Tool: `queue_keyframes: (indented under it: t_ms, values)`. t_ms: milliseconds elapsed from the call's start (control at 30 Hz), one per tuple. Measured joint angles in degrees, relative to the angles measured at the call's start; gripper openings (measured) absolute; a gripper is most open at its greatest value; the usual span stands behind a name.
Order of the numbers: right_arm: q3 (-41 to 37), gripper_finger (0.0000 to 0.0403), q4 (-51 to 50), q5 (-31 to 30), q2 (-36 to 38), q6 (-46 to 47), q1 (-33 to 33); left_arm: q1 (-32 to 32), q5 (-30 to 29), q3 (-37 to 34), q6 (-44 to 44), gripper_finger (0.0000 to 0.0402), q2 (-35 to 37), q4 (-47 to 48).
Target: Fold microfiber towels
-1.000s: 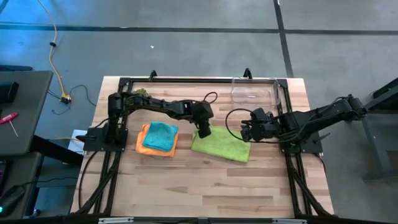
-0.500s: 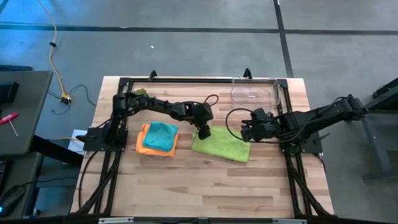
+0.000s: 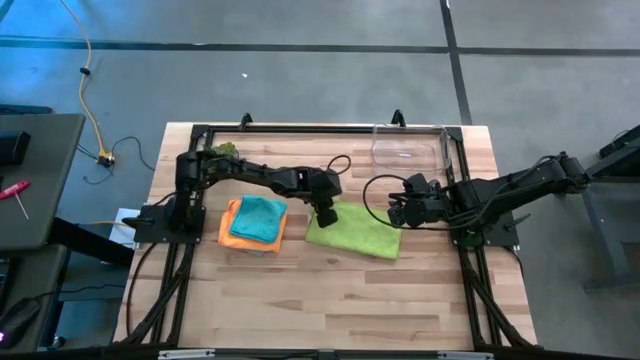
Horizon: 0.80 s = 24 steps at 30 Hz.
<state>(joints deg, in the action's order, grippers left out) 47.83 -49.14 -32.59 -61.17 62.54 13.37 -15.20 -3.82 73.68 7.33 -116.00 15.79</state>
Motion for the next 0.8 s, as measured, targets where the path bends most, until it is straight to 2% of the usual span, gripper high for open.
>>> queue_keyframes:
  t_ms: [167, 500, 667, 800]
  values:
    - [0.00, 0.0241, -0.51, -0.21, -0.01, 0.01, 0.02, 0.31, -1.40, 1.97, 0.00, 0.0004, 2.33, 6.15]
    - [0.00, 0.0241, -1.27, -0.21, -0.02, 0.02, 0.00, 3.76, -2.29, 2.23, 5.61, 0.0003, 5.00, 18.20]
    - [0.00, 0.0241, -1.33, -0.21, -0.02, 0.42, 0.02, 6.02, -6.82, 0.67, 6.11, 0.0004, 4.95, 20.42]
    - [0.00, 0.0241, -1.40, -0.36, -0.02, 0.45, 0.00, 6.21, -6.56, 0.09, 5.54, 0.0006, 4.95, 21.77]
